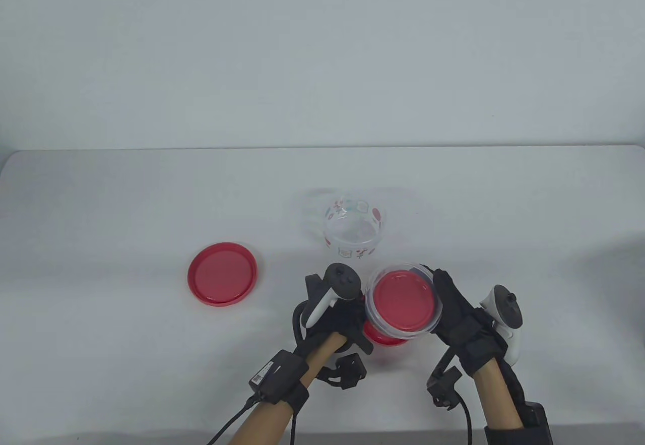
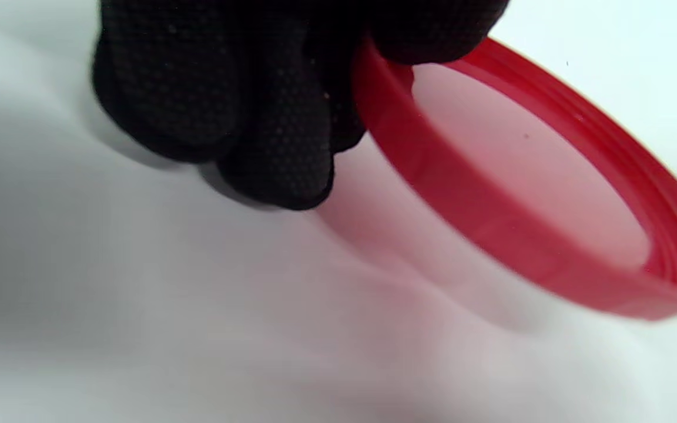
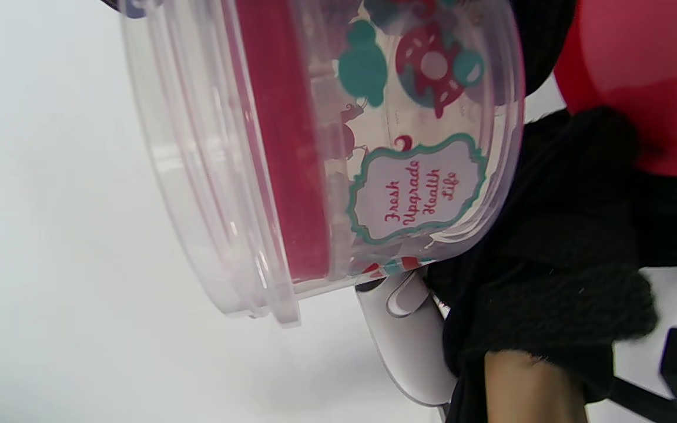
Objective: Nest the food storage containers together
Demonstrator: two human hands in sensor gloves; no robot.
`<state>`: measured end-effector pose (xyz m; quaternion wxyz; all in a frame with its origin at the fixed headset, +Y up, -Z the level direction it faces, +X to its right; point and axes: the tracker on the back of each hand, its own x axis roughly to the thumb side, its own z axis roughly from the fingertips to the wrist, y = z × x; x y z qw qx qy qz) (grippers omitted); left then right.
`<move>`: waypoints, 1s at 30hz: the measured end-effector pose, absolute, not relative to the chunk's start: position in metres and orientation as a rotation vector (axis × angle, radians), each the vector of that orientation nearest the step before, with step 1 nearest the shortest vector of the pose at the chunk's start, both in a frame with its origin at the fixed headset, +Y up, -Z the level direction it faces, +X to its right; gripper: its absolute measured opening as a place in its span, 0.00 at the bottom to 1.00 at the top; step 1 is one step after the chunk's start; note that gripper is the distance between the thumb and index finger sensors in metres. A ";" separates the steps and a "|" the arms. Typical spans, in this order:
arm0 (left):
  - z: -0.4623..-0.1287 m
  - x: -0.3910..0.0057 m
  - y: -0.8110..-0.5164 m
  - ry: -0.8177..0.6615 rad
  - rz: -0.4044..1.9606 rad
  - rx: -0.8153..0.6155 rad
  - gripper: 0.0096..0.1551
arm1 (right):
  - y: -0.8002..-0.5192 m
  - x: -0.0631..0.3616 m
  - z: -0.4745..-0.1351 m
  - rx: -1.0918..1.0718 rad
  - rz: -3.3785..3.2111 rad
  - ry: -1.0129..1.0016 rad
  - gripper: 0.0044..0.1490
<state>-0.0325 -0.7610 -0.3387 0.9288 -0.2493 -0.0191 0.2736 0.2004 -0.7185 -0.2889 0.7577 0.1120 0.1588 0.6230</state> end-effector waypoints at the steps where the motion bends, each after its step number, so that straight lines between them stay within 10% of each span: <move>1: -0.336 -0.041 -0.759 -0.031 0.577 -0.498 0.31 | -0.721 0.198 -0.289 0.239 1.369 0.358 0.51; 14: -0.303 -0.129 -0.709 0.025 0.840 -0.211 0.30 | -0.729 0.148 -0.289 0.206 1.600 0.450 0.51; 30: -0.265 -0.111 -0.715 -0.557 0.899 -0.024 0.30 | -0.759 0.134 -0.284 0.057 1.508 0.385 0.51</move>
